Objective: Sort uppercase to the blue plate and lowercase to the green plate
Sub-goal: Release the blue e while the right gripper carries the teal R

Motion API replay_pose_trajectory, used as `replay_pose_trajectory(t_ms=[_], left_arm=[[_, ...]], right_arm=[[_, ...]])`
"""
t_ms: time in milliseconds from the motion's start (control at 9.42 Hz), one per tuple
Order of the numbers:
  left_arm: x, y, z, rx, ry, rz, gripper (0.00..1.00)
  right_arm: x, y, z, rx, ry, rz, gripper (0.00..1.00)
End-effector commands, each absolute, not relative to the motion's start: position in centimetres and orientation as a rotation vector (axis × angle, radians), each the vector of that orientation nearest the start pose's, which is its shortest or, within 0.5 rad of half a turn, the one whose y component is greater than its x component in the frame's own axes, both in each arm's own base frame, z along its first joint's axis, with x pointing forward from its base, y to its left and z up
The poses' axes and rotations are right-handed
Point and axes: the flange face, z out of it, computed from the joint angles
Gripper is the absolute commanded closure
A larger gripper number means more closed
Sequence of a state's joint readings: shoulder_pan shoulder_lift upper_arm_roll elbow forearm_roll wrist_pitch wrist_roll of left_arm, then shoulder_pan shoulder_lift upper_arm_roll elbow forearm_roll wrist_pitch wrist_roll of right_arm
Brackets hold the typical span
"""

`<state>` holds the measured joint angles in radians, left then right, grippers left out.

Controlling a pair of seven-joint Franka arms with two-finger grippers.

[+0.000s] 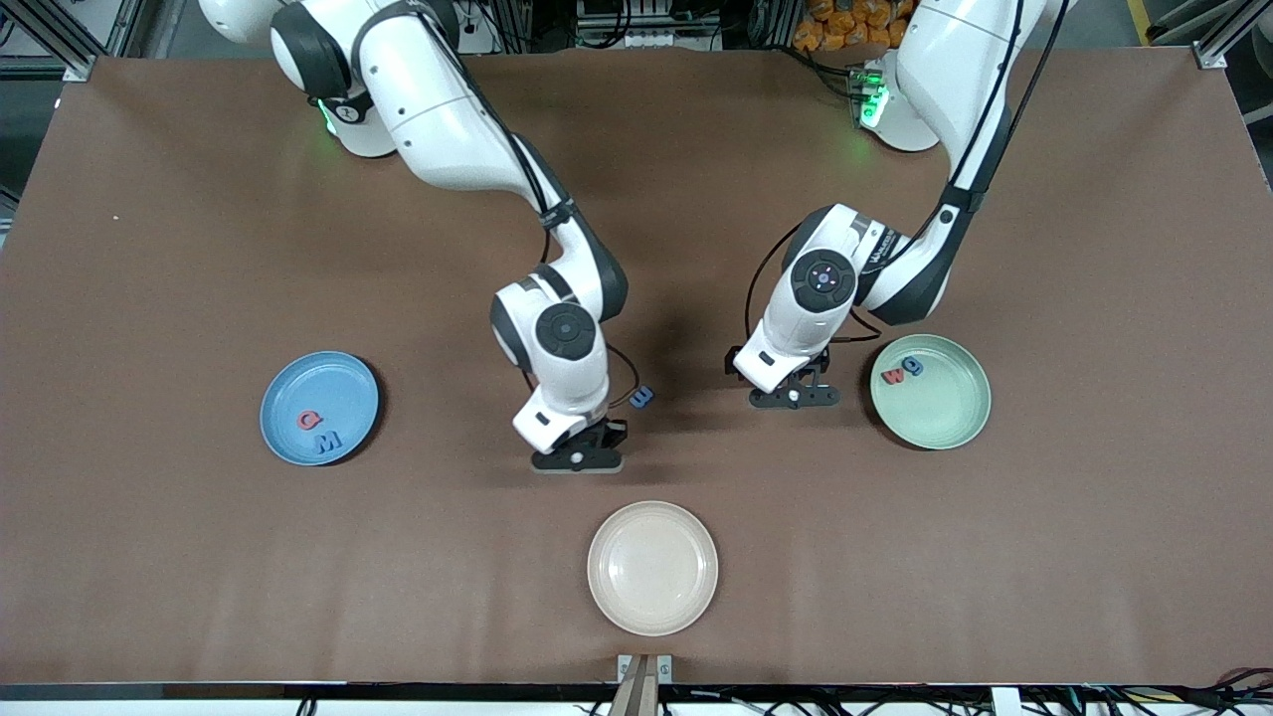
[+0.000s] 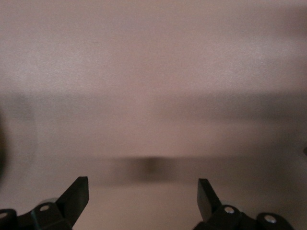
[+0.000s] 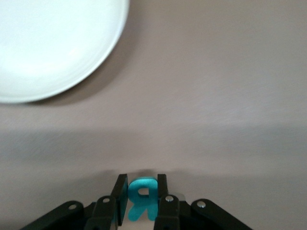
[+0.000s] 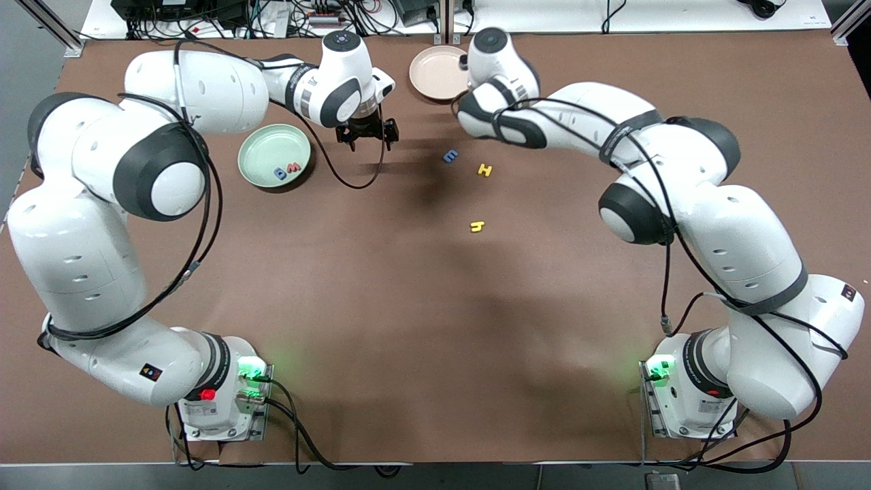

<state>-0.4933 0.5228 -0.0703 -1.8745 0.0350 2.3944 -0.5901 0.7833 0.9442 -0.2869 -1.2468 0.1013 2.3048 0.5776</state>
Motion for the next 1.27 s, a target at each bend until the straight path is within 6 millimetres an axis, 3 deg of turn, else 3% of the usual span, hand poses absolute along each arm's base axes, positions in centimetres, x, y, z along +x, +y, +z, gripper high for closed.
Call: replay_pose_trajectory(t_ms=[0, 212, 319, 425, 743, 850, 1168], left_arm=[[54.6, -36.8, 23.1, -3.175, -0.008, 0.003, 0.0], [54.7, -40.5, 22.5, -3.15, 0.154, -0.068, 0.0], [55.5, -41.6, 23.2, -3.127, 0.245, -0.139, 0.0], [56.0, -42.5, 23.8, -3.114, 0.357, -0.182, 0.0], [57.1, -44.9, 24.1, -3.037, 0.786, -0.24, 0.0], [56.2, -46.7, 23.3, -3.015, 0.853, -0.242, 0.0], [55.0, -49.9, 20.2, -2.98, 0.944, -0.233, 0.0]], right_arm=[[65.1, 36.3, 25.4, -3.194, 0.076, -0.233, 1.0], [65.2, 31.2, 26.8, -3.214, 0.12, -0.126, 1.0], [65.2, 28.8, 27.2, -3.216, 0.178, -0.093, 1.0], [65.3, 24.8, 27.5, -3.217, 0.247, -0.054, 1.0], [63.8, 16.0, 27.1, -3.241, 0.251, 0.066, 1.0], [63.1, 13.8, 26.8, -3.24, 0.24, 0.104, 1.0], [61.4, 6.9, 25.6, -3.218, 0.217, 0.218, 1.0]])
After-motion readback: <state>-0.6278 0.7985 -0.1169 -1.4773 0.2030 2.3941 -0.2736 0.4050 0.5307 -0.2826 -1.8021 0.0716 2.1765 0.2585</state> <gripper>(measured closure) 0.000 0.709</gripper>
